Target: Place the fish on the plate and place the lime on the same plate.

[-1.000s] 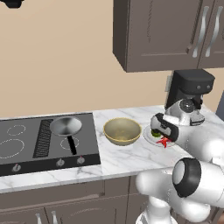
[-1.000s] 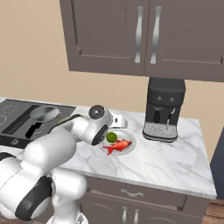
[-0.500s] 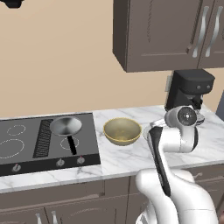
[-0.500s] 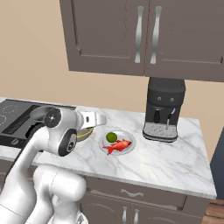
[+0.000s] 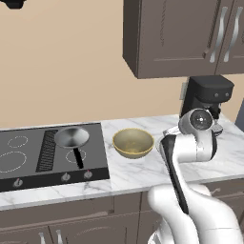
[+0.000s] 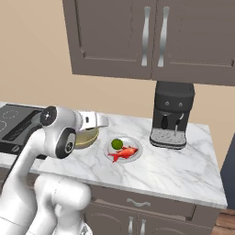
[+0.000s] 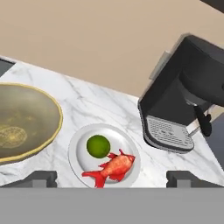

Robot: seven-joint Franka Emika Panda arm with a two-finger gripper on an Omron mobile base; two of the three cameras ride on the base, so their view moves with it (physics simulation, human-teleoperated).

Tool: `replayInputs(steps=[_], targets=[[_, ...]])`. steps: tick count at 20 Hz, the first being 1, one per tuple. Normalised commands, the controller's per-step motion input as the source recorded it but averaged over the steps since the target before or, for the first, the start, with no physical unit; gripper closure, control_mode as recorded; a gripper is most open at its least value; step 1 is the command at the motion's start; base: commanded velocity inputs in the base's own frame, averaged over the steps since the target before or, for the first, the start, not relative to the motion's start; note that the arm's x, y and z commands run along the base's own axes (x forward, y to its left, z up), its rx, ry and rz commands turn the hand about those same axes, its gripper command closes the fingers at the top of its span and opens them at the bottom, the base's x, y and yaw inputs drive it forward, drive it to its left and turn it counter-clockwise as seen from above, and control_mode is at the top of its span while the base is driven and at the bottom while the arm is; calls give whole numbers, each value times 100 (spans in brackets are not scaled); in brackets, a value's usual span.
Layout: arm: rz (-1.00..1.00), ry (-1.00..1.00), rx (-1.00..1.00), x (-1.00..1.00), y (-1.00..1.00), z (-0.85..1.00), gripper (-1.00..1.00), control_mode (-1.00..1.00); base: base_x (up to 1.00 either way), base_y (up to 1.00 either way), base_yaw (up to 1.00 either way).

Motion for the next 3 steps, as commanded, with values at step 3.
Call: replayInputs(steps=[3], targets=[[-1, -37, -2, -79, 9, 13, -100, -100, 0, 0, 0]])
